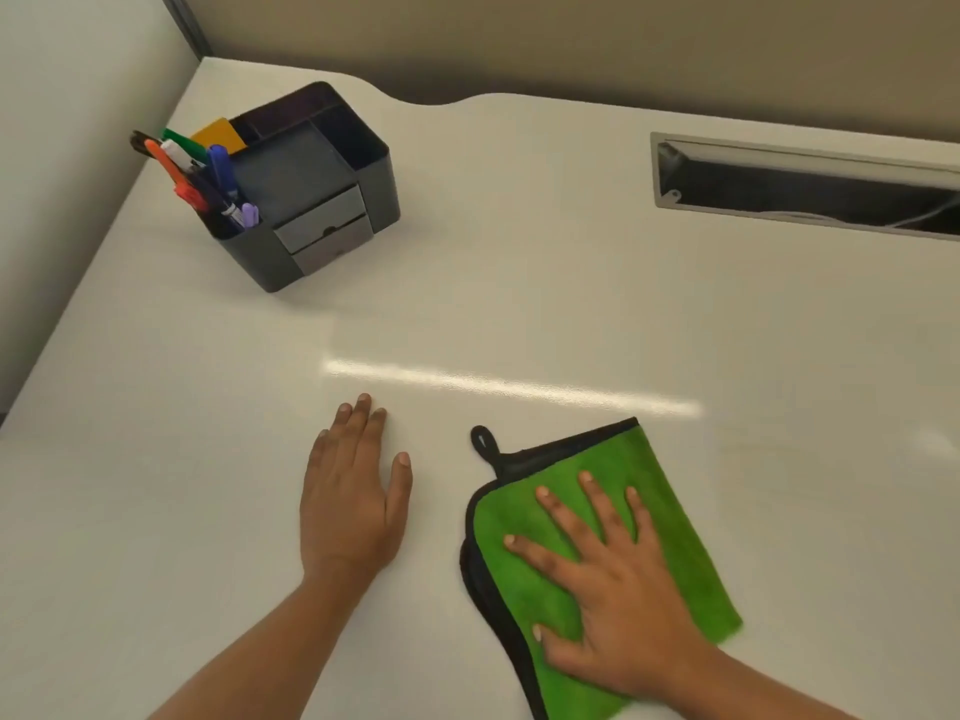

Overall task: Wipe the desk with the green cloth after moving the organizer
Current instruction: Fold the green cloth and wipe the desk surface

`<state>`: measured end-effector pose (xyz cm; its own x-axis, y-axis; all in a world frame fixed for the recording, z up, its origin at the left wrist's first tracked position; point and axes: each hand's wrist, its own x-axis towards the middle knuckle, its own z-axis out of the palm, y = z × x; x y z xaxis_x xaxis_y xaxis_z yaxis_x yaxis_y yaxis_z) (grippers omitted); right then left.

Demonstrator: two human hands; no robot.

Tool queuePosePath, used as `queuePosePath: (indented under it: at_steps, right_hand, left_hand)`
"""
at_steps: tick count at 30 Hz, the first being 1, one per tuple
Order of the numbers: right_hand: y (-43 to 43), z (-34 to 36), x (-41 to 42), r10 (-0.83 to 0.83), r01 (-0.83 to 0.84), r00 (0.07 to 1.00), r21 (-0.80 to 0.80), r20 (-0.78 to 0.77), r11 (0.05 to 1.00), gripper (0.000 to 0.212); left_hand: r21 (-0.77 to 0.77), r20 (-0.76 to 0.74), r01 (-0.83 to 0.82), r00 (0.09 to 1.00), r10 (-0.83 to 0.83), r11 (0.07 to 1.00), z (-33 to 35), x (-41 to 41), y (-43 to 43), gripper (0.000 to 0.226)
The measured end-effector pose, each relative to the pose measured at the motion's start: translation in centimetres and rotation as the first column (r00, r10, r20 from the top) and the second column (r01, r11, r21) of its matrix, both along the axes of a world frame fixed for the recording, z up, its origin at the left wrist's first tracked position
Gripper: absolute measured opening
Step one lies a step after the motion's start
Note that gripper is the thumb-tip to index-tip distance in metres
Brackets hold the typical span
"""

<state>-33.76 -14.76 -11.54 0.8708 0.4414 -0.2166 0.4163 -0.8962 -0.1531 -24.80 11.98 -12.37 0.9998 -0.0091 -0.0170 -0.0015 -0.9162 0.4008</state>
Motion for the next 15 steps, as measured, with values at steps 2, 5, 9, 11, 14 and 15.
queuePosePath:
  at_steps: [2, 5, 9, 11, 14, 15]
  right_hand:
    - [-1.5, 0.3, 0.9, -0.008, 0.008, 1.0, -0.02, -0.008, 1.0, 0.085]
    - [-2.6, 0.3, 4.4, -0.113, 0.114, 0.993, -0.032, 0.026, 0.993, 0.086]
    - [-2.2, 0.4, 11.7, -0.224, 0.231, 0.97, -0.073, 0.091, 0.97, 0.083]
    - [-0.7, 0.3, 15.9, -0.284, 0.296, 0.95, -0.081, 0.131, 0.952, 0.078]
    - [3.1, 0.2, 21.6, -0.344, 0.355, 0.927, -0.057, 0.151, 0.933, 0.076]
    - [4.7, 0.2, 22.9, -0.337, 0.348, 0.93, -0.055, 0.144, 0.936, 0.077]
  left_hand:
    - [-0.006, -0.005, 0.008, 1.0, -0.008, 1.0, 0.0, -0.1, 0.2, 0.063]
    - [-0.015, -0.009, 0.03, 1.0, -0.03, 0.999, 0.0, -0.1, 0.4, 0.069]
    - [-0.038, -0.005, 0.028, 1.0, -0.028, 0.999, 0.1, 0.0, 0.4, 0.072]
    - [-0.041, -0.006, 0.025, 1.0, -0.025, 0.999, 0.2, 0.0, 0.3, 0.074]
    - [-0.083, 0.025, 0.042, 0.999, -0.04, 0.996, 0.2, 0.0, 0.5, 0.077]
    - [-0.123, 0.045, 0.041, 0.998, -0.035, 0.992, 0.1, 0.1, 0.6, 0.078]
